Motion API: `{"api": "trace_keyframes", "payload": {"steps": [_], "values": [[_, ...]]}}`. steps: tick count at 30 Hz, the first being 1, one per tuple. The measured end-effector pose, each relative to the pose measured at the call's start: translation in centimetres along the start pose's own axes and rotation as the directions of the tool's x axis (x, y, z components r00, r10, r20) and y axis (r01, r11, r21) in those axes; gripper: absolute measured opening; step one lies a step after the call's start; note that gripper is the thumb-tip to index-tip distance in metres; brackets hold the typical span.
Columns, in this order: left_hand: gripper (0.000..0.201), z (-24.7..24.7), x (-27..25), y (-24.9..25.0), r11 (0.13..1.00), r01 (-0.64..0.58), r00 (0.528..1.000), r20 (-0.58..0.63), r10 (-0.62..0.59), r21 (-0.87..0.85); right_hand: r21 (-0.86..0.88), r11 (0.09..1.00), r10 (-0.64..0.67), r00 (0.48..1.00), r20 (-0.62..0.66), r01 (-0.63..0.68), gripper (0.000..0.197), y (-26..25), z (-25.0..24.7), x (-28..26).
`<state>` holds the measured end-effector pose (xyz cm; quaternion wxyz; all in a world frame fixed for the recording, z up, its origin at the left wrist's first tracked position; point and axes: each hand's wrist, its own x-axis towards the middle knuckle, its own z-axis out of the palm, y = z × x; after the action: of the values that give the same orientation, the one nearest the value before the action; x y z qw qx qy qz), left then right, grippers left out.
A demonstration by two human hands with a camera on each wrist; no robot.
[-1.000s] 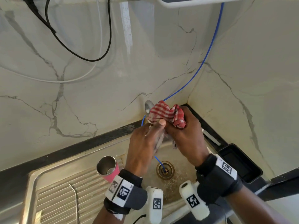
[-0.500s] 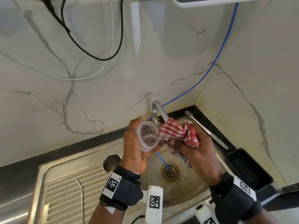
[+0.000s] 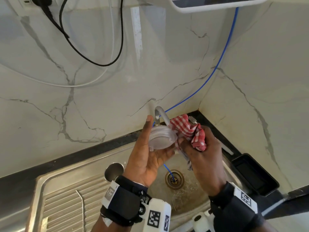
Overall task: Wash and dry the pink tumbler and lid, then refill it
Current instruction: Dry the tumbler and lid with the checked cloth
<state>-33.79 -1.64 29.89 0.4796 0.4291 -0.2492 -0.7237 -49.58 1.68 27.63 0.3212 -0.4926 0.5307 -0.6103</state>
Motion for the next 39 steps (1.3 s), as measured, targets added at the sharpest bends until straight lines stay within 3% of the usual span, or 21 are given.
{"api": "trace_keyframes", "payload": {"steps": [5,8,12,16,21,24,33,37,39], "values": [[0.050,-0.6,-0.2,-0.6,0.979,-0.002,0.996,0.089,-0.016,0.202,-0.056,0.998,-0.039,0.999,-0.028,0.037,0.034,-0.3,-0.4,1.0],[0.051,-0.5,-0.2,-0.5,0.953,-0.063,0.990,0.137,0.023,0.295,-0.077,0.995,-0.064,0.997,0.047,0.068,0.036,-0.9,-0.6,1.2],[0.053,0.2,-0.4,-0.5,0.903,-0.146,0.988,0.107,0.112,0.403,-0.071,0.984,-0.155,0.980,0.127,0.165,0.037,-1.5,-0.8,1.8],[0.030,0.3,-0.4,-0.5,0.859,-0.334,0.942,0.116,0.314,0.387,-0.064,0.989,-0.120,0.975,0.187,0.134,0.032,-0.9,-1.2,2.0],[0.038,0.4,0.1,-1.0,0.905,-0.365,0.930,0.039,0.366,0.219,-0.006,1.000,-0.013,0.989,0.149,0.014,0.024,0.2,-0.6,0.0],[0.026,0.7,0.6,-1.2,0.894,-0.413,0.900,-0.069,0.430,0.175,-0.022,1.000,-0.007,0.996,0.091,0.009,0.026,0.9,0.1,-1.1],[0.054,1.7,1.6,-2.2,0.944,-0.321,0.922,-0.204,0.329,0.075,-0.038,0.999,-0.037,0.998,0.052,0.039,0.029,1.1,1.1,-2.7],[0.098,2.1,1.9,-2.6,0.958,-0.286,0.923,-0.261,0.284,0.030,-0.009,0.995,-0.097,0.993,0.059,0.098,0.029,0.5,1.2,-3.0],[0.099,2.2,1.8,-2.7,0.956,-0.293,0.931,-0.225,0.289,0.016,-0.023,0.984,-0.172,0.981,0.088,0.175,0.031,0.0,1.3,-3.2]]}}
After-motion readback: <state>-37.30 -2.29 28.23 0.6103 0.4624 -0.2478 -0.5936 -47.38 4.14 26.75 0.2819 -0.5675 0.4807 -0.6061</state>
